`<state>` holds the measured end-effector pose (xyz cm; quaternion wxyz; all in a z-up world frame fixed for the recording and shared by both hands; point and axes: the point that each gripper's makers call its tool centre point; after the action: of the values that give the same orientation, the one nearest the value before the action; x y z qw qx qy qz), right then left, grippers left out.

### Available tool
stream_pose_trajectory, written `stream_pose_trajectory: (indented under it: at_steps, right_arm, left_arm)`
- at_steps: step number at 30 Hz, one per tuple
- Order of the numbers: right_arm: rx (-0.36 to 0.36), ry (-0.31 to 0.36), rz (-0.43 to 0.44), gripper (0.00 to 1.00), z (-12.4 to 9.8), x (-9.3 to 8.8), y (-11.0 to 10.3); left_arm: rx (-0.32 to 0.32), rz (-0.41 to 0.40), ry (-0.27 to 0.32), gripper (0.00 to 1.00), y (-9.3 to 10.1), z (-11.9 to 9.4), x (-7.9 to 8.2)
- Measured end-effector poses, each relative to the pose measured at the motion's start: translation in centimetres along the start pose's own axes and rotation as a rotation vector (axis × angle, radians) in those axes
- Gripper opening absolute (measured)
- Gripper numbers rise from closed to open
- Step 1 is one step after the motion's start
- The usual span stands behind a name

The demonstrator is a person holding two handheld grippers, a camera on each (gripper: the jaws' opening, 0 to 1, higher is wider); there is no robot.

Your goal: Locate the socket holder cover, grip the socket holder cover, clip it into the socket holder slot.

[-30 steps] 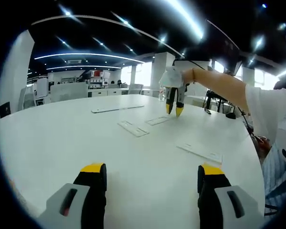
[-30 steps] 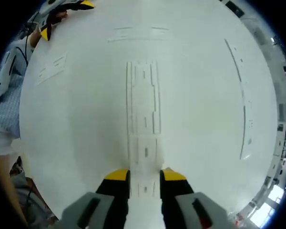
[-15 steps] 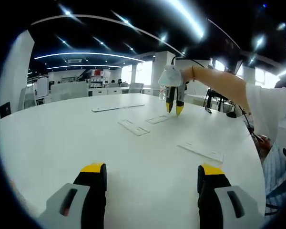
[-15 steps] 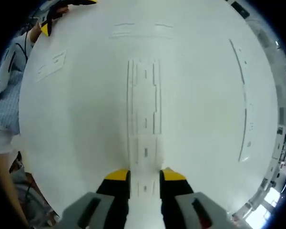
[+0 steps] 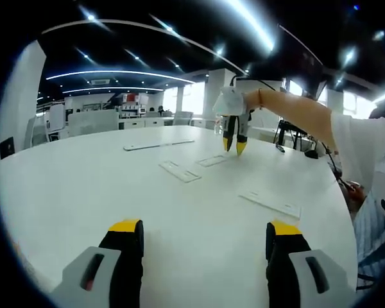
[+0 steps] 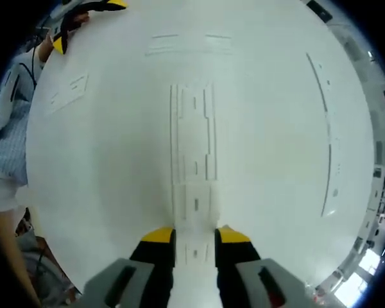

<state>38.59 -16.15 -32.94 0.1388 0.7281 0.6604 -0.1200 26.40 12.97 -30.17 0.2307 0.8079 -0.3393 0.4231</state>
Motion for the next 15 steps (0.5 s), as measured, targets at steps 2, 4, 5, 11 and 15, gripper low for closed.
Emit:
stream_pose_trajectory:
  at_steps: [2, 4, 5, 11, 15]
  right_arm:
    - [0.0, -0.001, -0.001, 0.25, 0.01, 0.02, 0.03]
    - [0.0, 0.002, -0.001, 0.25, -0.02, 0.08, 0.0]
    - [-0.001, 0.002, -0.001, 0.25, -0.03, 0.11, 0.0]
    - [-0.002, 0.006, -0.005, 0.25, -0.1, 0.35, 0.12]
    - [-0.003, 0.01, -0.007, 0.25, -0.17, 0.5, 0.23]
  left_arm:
    - [-0.001, 0.001, -0.001, 0.78, 0.02, 0.03, -0.01]
    - [0.0, 0.001, -0.004, 0.78, 0.01, 0.07, -0.07]
    - [0.0, 0.001, -0.004, 0.78, 0.0, 0.08, -0.08]
    - [0.0, 0.001, -0.006, 0.78, 0.07, 0.12, -0.14]
    - [-0.001, 0.003, -0.008, 0.78, 0.13, 0.13, -0.15]
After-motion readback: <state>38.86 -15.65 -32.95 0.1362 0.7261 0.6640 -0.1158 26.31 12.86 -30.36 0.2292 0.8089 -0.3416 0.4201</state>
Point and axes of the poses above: the point that each gripper's makers call its tool centre point, and the gripper's own axes: z roughly forward along the fingers, y roughly to its right, x roughly out of its top, and after that the axes turned 15 degrees about -y, right-handed
